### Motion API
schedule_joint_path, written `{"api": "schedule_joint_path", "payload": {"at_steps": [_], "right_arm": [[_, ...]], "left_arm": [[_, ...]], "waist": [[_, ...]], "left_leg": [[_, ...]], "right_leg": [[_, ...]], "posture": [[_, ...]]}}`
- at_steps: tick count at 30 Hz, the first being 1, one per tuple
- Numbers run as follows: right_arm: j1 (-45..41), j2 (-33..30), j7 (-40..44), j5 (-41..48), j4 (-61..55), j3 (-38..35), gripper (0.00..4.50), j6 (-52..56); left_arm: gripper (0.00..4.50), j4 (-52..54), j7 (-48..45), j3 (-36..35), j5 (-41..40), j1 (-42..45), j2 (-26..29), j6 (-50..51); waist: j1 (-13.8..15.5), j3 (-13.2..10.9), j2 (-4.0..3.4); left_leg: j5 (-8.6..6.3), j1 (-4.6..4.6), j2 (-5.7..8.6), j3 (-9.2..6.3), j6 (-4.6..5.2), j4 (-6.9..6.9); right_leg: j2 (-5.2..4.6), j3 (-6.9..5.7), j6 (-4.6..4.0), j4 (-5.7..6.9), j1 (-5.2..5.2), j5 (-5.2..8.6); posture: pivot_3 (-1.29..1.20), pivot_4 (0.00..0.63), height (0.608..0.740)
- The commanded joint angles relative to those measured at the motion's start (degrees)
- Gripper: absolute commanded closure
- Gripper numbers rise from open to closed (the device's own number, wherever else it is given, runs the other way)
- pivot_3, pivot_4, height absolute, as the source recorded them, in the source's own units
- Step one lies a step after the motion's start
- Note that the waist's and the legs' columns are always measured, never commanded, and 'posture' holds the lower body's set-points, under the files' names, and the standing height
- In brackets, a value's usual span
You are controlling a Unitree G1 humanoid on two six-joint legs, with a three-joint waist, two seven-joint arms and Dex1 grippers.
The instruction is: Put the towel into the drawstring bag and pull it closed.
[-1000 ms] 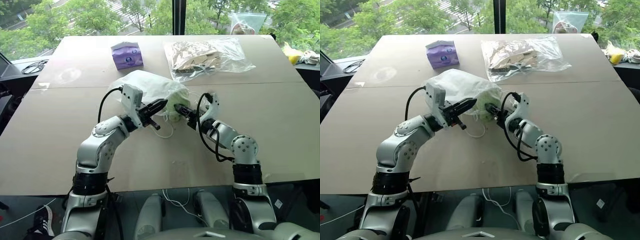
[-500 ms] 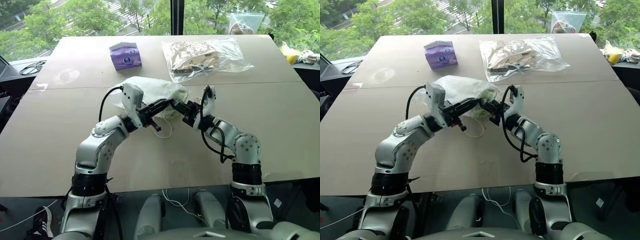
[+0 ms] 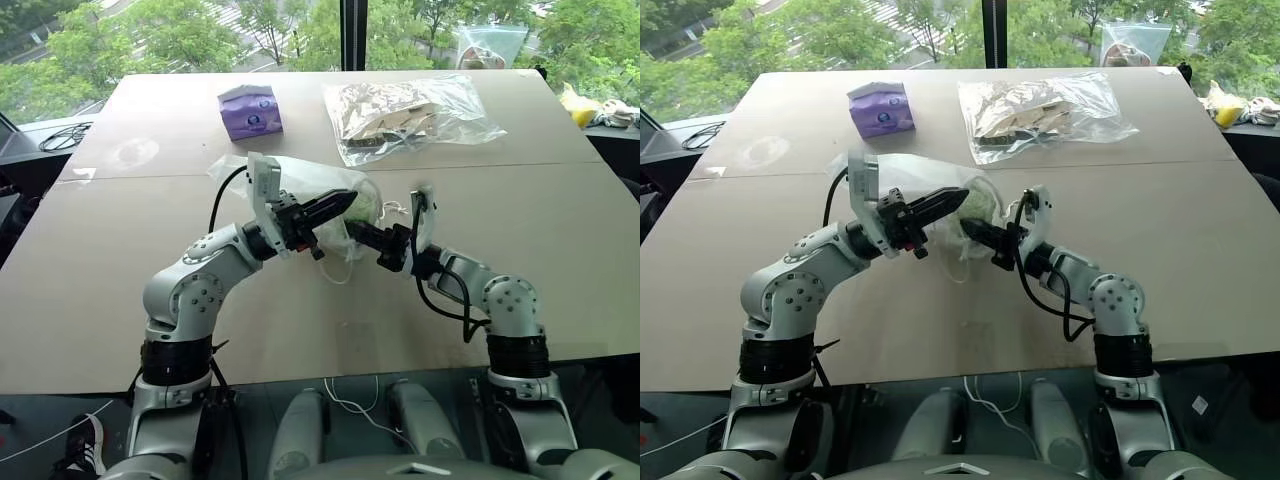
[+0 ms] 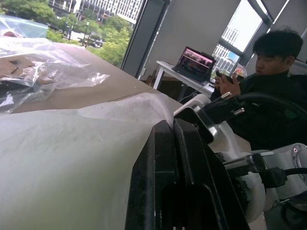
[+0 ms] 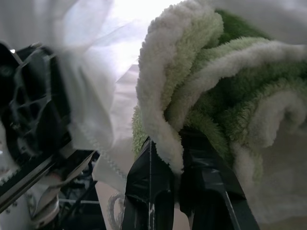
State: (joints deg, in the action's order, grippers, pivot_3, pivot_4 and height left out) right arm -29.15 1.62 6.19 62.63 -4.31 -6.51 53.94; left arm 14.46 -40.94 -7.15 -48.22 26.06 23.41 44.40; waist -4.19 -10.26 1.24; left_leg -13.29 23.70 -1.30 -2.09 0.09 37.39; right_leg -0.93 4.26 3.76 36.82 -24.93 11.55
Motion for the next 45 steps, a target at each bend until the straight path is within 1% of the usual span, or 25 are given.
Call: {"api": "schedule_joint_path", "payload": {"at_steps": [1, 4, 5, 7, 8, 11, 12, 14, 15, 17, 18, 20, 21, 22, 23, 24, 26, 27, 31, 34, 37, 39, 40, 44, 45], "right_arm": [[-3.54, 0.99, -2.96, -1.11, 2.4, -3.51, 4.4, -4.64], [-1.49, -1.26, 4.06, 0.21, -4.5, 4.09, 4.4, 1.72], [-1.04, -0.35, 3.52, 0.42, -5.26, 3.96, 4.4, 0.85], [-1.58, 3.19, -3.31, -1.37, -2.19, -0.28, 4.4, -4.07], [-1.46, 3.21, -4.0, -1.82, -1.55, -0.63, 4.4, -3.78], [1.42, -2.87, 5.56, -4.14, -8.41, 8.48, 4.4, 1.14], [0.19, -0.57, 1.37, -5.69, -5.62, 5.35, 4.4, -3.3], [-3.49, 4.44, -10.79, -6.45, 3.14, -3.96, 4.4, -11.39], [-4.14, 3.79, -9.19, -7.83, 4.12, -4.32, 4.4, -12.31], [-3.34, 1.16, -2.66, -5.95, 0.4, -0.13, 4.4, -5.86], [-3.2, 0.94, -1.92, -7.96, -0.86, 1.54, 4.4, -6.85], [-5.46, 4.12, -13.4, -11.64, 3.78, -2.64, 4.4, -10.88], [-6.15, 5.43, -17.98, -12.06, 5.67, -4.86, 4.11, -11.28], [-5.85, 4.93, -14.67, -11.26, 4.16, -3.45, 3.73, -9.7], [-5.14, 5.08, -11.6, -8.67, 1.65, -2.06, 3.73, -6.98], [-4.39, 5.22, -9.47, -6.6, -0.63, -0.96, 3.12, -4.91], [-3.67, 5.34, -9.02, -5.4, -2.27, -0.73, 2.17, -3.3], [-3.4, 5.04, -9.26, -5.6, -2.24, -1.02, 1.8, -3.03], [-1.96, -1.0, -4.87, -7.04, -4.87, 1.62, 1.8, 1.02], [0.15, -5.04, 0.91, -2.69, -10.24, 2.85, 1.8, 4.32], [5.17, -9.64, 9.94, 2.42, -17.3, 2.82, 1.8, 5.29], [8.83, -14.31, 13.56, -2.08, -18.8, 3.15, 1.8, 2.08], [10.13, -16.23, 14.61, -6.3, -18.53, 3.05, 1.8, -1.64], [11.76, -22.58, 16.46, -19.49, -16.64, 5.28, 1.8, -11.21], [11.79, -23.67, 15.7, -24.54, -15.16, 7.15, 1.8, -14.42]], "left_arm": [[4.5, 0.99, -1.27, -0.84, -3.49, 0.64, 0.67, 1.9], [4.5, 1.25, -1.62, -0.56, -4.67, 0.59, 1.05, 3.01], [4.5, 1.38, -1.74, -0.48, -5.12, 0.69, 1.08, 3.27], [4.5, 1.36, -1.89, -0.45, -5.69, 1.06, 1.15, 3.57], [4.5, 1.26, -1.82, -0.58, -6.03, 1.3, 1.07, 3.71], [4.5, 1.06, -1.7, -0.7, -6.42, 1.56, 0.9, 3.86], [4.5, 1.01, -1.79, -0.54, -6.4, 1.54, 0.96, 3.81], [4.5, 0.81, -2.02, -0.46, -6.37, 1.53, 1.13, 3.68], [4.5, 0.63, -2.08, -0.45, -6.2, 1.56, 1.13, 3.52], [4.5, 0.41, -1.95, -0.33, -5.82, 1.65, 0.93, 3.13], [4.5, 0.4, -1.89, -0.24, -5.67, 1.69, 0.81, 2.89], [4.5, 0.36, -2.27, -0.13, -5.35, 1.73, 0.78, 2.26], [4.5, 0.44, -2.44, -0.17, -5.24, 1.68, 0.8, 1.95], [4.5, 0.59, -2.31, -0.37, -5.26, 1.65, 0.58, 1.51], [4.5, 0.41, -1.84, -0.72, -5.34, 1.69, 0.39, 1.4], [4.5, 0.01, -1.52, -0.82, -4.95, 1.74, 0.43, 1.18], [4.5, -0.88, -1.07, -0.42, -3.13, 1.69, 0.77, 0.2], [4.5, -1.49, -0.73, -0.31, -2.12, 1.64, 0.84, -0.48], [4.5, -3.89, 1.08, -2.11, -1.75, 2.62, -0.11, -1.95], [4.5, -5.61, 2.41, -2.8, -0.62, 3.42, -0.39, -2.96], [4.5, -5.75, 2.51, -2.74, 0.01, 3.28, -0.5, -3.54], [4.5, -5.54, 2.62, -2.77, -0.12, 3.16, -0.63, -3.55], [4.5, -5.43, 2.72, -2.82, -0.17, 3.07, -0.67, -3.54], [4.5, -5.3, 3.0, -3.06, -0.34, 2.71, -0.61, -3.33], [4.5, -5.32, 3.02, -3.09, -0.37, 2.62, -0.57, -3.29]], "waist": [[0.29, -0.01, -0.01], [0.68, -0.01, -0.01], [0.6, -0.01, -0.01], [0.21, -0.01, -0.01], [0.22, -0.01, -0.01], [0.78, -0.01, -0.02], [0.82, -0.01, -0.02], [0.43, -0.01, -0.01], [0.24, -0.01, -0.01], [0.55, -0.01, -0.02], [0.73, -0.01, -0.02], [0.35, -0.01, -0.02], [0.05, -0.01, -0.02], [-0.02, -0.01, -0.02], [0.17, -0.01, -0.02], [0.28, -0.01, -0.02], [0.4, -0.01, -0.02], [0.4, -0.01, -0.02], [0.6, -0.01, -0.02], [0.77, -0.01, -0.02], [0.76, -0.01, -0.02], [0.75, -0.01, -0.01], [0.77, 0.0, -0.01], [0.77, -0.01, 0.0], [0.69, -0.01, 0.01]], "left_leg": [[0.01, 0.01, -0.01, -0.03, 0.0, 0.0], [0.01, 0.06, 0.01, -0.09, 0.01, 0.01], [0.01, 0.09, 0.02, -0.07, 0.0, -0.01], [0.0, 0.1, 0.01, -0.03, 0.0, -0.08], [0.0, 0.1, 0.01, -0.03, 0.0, -0.08], [0.01, 0.1, 0.03, -0.07, 0.0, -0.09], [0.01, 0.1, 0.04, -0.06, 0.0, -0.05], [0.01, 0.1, 0.05, 0.0, 0.0, 0.0], [0.01, 0.05, 0.03, 0.04, 0.0, 0.0], [0.05, 0.04, 0.02, -0.04, -0.04, 0.01], [0.05, 0.04, 0.02, -0.08, -0.04, 0.01], [0.05, 0.06, 0.02, -0.06, -0.04, 0.0], [0.05, 0.05, 0.02, -0.04, -0.04, -0.03], [0.05, 0.04, 0.0, 0.02, -0.04, -0.08], [0.05, 0.06, -0.01, 0.0, -0.04, -0.11], [0.05, 0.08, 0.0, -0.04, -0.04, -0.15], [0.05, 0.14, 0.0, -0.07, -0.04, -0.17], [0.05, 0.14, 0.0, -0.05, -0.04, -0.17], [0.05, 0.14, 0.03, 0.01, -0.04, -0.09], [0.05, 0.13, 0.03, -0.01, -0.04, -0.01], [0.05, 0.12, 0.03, -0.02, -0.04, -0.03], [0.05, 0.12, 0.02, -0.04, -0.04, -0.08], [0.05, 0.12, 0.02, -0.03, -0.04, -0.09], [0.05, 0.1, 0.05, 0.1, -0.05, 0.01], [0.05, 0.07, 0.04, 0.13, -0.05, 0.02]], "right_leg": [[0.02, -0.01, -0.02, 0.0, -0.01, -0.02], [0.0, -0.07, -0.03, -0.02, 0.01, -0.01], [-0.03, -0.06, -0.07, -0.05, 0.0, -0.03], [-0.03, -0.03, -0.25, -0.07, -0.03, -0.13], [-0.03, -0.03, -0.25, -0.07, -0.05, -0.13], [-0.04, -0.06, -0.24, -0.07, -0.04, -0.12], [-0.07, -0.06, -0.22, -0.08, -0.01, -0.11], [-0.08, -0.03, -0.14, -0.1, -0.01, -0.08], [-0.06, -0.01, -0.1, -0.09, -0.01, -0.06], [-0.01, -0.03, -0.08, -0.05, -0.01, -0.05], [-0.01, -0.06, -0.09, -0.04, 0.0, -0.05], [-0.02, -0.06, -0.11, -0.05, 0.0, -0.06], [-0.02, -0.04, -0.22, -0.05, -0.01, -0.13], [-0.01, 0.0, -0.29, -0.04, -0.06, -0.17], [0.0, 0.0, -0.3, -0.02, -0.11, -0.17], [0.01, -0.01, -0.31, -0.01, -0.13, -0.17], [0.0, -0.04, -0.32, -0.02, -0.14, -0.16], [-0.02, -0.04, -0.31, -0.04, -0.14, -0.16], [-0.05, -0.01, -0.28, -0.06, -0.12, -0.17], [-0.05, -0.02, -0.22, -0.05, -0.09, -0.13], [-0.03, -0.03, -0.2, -0.04, -0.09, -0.12], [-0.02, -0.02, -0.18, -0.05, -0.09, -0.09], [-0.03, -0.03, -0.17, -0.06, -0.08, -0.09], [-0.05, 0.06, -0.05, -0.08, -0.07, -0.03], [-0.05, 0.08, -0.05, -0.07, -0.07, -0.03]], "posture": [[0.0, 0.15, 0.74], [0.0, 0.15, 0.74], [0.0, 0.15, 0.74], [0.0, 0.15, 0.74], [0.0, 0.15, 0.74], [0.0, 0.15, 0.74], [0.0, 0.15, 0.74], [0.0, 0.15, 0.74], [0.0, 0.15, 0.74], [0.0, 0.15, 0.74], [0.0, 0.15, 0.74], [0.0, 0.15, 0.74], [0.0, 0.15, 0.74], [0.0, 0.15, 0.74], [0.0, 0.15, 0.74], [0.0, 0.15, 0.74], [0.0, 0.15, 0.74], [0.0, 0.15, 0.74], [0.0, 0.15, 0.74], [0.0, 0.15, 0.74], [0.0, 0.15, 0.74], [0.0, 0.15, 0.74], [0.0, 0.15, 0.74], [0.0, 0.15, 0.74], [0.0, 0.15, 0.74]]}}
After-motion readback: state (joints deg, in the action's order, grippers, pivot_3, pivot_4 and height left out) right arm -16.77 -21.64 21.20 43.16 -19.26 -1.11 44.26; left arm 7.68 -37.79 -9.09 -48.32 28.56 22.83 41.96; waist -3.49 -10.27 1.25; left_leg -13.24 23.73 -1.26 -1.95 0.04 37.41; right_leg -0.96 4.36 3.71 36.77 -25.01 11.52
